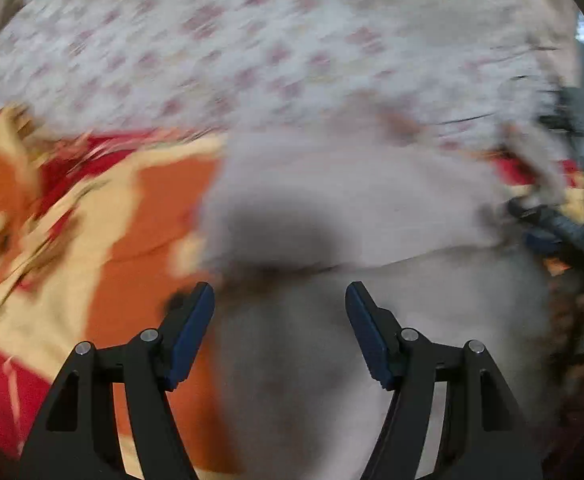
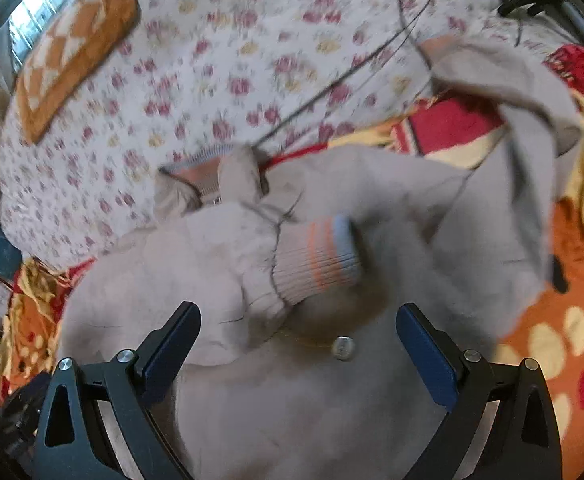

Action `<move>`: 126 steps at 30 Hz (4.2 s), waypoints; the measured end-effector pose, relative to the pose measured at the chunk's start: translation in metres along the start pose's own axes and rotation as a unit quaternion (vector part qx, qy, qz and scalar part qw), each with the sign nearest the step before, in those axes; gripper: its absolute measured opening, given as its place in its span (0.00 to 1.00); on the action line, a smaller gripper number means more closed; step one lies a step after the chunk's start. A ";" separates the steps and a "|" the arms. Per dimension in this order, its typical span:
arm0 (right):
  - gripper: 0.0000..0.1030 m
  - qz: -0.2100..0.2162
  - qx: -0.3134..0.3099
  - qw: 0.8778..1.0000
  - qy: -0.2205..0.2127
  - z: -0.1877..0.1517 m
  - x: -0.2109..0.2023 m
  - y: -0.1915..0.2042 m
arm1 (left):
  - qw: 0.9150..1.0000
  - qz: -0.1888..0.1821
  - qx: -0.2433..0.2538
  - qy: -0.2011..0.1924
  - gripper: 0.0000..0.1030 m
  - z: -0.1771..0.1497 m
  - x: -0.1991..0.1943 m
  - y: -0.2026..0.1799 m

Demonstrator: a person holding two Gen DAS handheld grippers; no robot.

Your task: Fold large clothes

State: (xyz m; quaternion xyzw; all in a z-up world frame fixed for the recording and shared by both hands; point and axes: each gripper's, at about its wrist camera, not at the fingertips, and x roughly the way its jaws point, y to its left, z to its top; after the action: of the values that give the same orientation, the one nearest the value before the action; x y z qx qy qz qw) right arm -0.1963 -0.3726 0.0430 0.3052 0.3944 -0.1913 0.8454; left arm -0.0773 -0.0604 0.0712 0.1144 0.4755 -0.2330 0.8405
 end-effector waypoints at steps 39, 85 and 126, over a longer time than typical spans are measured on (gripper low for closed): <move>0.67 0.034 -0.062 0.996 0.047 0.001 0.021 0.007 | 0.989 0.072 -0.125 0.036 0.73 0.056 0.087 0.063; 0.71 0.032 -0.092 0.993 0.067 -0.026 -0.023 0.019 | 0.992 -0.050 -0.107 0.049 0.64 0.022 0.041 0.049; 0.71 0.018 -0.138 0.988 0.063 -0.047 -0.024 0.032 | 0.997 -0.005 -0.062 0.043 0.01 -0.004 0.017 0.044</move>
State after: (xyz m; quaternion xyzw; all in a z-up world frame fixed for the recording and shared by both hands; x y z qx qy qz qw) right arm -0.2187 -0.3159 0.0495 0.2038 0.4639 -0.1005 0.8562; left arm -0.0507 -0.0256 0.0539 0.0703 0.5254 -0.2021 0.8235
